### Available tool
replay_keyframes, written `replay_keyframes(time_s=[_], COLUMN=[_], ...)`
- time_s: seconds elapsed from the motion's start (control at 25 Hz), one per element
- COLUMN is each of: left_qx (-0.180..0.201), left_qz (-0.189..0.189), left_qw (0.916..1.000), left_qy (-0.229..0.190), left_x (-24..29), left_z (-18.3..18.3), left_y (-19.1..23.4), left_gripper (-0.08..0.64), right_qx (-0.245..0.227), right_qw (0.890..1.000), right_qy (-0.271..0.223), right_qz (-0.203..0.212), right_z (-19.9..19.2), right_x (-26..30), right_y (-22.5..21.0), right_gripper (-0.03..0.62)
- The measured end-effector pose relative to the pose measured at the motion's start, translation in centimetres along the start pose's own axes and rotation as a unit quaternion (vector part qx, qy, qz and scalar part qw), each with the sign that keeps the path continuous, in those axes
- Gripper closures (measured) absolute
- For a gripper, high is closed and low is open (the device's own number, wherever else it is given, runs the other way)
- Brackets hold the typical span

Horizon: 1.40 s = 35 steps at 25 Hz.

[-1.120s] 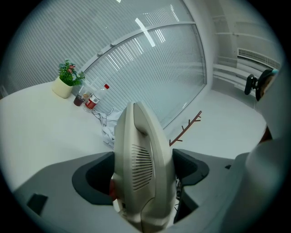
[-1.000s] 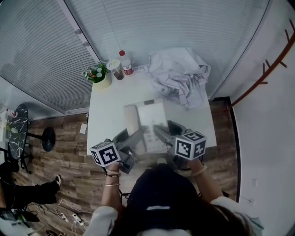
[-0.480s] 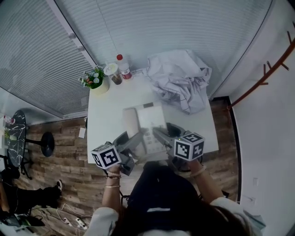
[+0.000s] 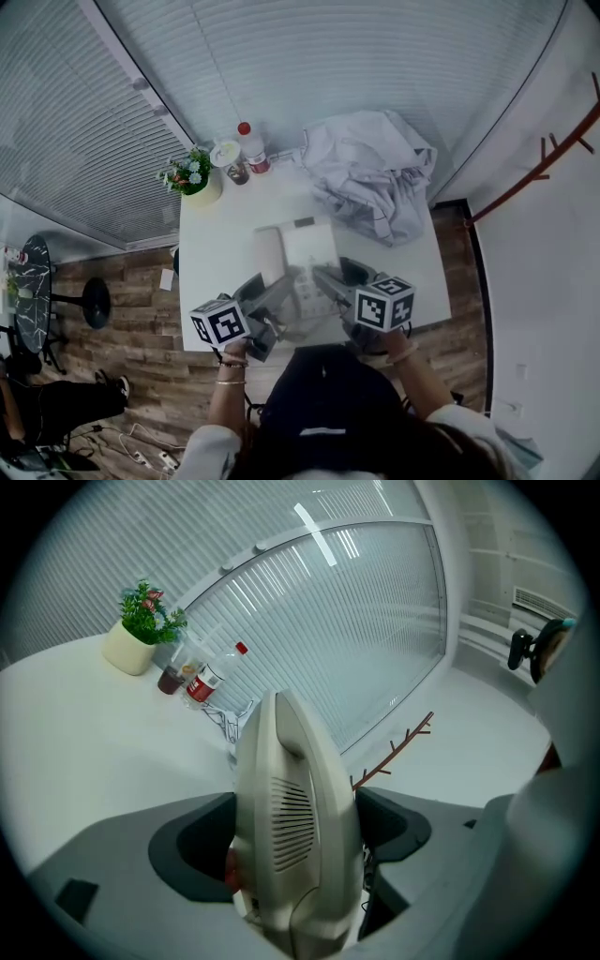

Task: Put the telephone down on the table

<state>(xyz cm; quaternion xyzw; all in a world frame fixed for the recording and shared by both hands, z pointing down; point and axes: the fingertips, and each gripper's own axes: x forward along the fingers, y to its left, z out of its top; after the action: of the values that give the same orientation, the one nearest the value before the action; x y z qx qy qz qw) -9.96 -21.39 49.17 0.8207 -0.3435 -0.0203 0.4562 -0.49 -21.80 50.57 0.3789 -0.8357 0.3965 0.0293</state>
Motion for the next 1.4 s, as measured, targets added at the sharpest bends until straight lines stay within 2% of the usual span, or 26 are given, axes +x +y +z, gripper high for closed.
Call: replay_keyframes(time_s=[0.6, 1.12, 1.4], left_qx=[-0.023, -0.036, -0.054], left_qz=[0.010, 0.023, 0.022], left_qw=[0.9996, 0.9990, 0.9981], left_qy=[0.009, 0.015, 0.017], left_x=[1.5, 2.6, 3.3], left_z=[0.9, 0.7, 0.3], left_y=[3.9, 6.5, 7.7], left_gripper=[0.160, 0.160, 0.160], right_qx=[0.014, 0.031, 0.032], right_qw=[1.000, 0.999, 0.998], right_qy=[0.021, 0.034, 0.045], right_qz=[-0.006, -0.003, -0.006], right_z=[-0.2, -1.1, -1.5], right_x=[3.6, 5.7, 6.9], right_y=[-2.1, -3.9, -5.0], right_gripper=[0.316, 0.316, 0.316])
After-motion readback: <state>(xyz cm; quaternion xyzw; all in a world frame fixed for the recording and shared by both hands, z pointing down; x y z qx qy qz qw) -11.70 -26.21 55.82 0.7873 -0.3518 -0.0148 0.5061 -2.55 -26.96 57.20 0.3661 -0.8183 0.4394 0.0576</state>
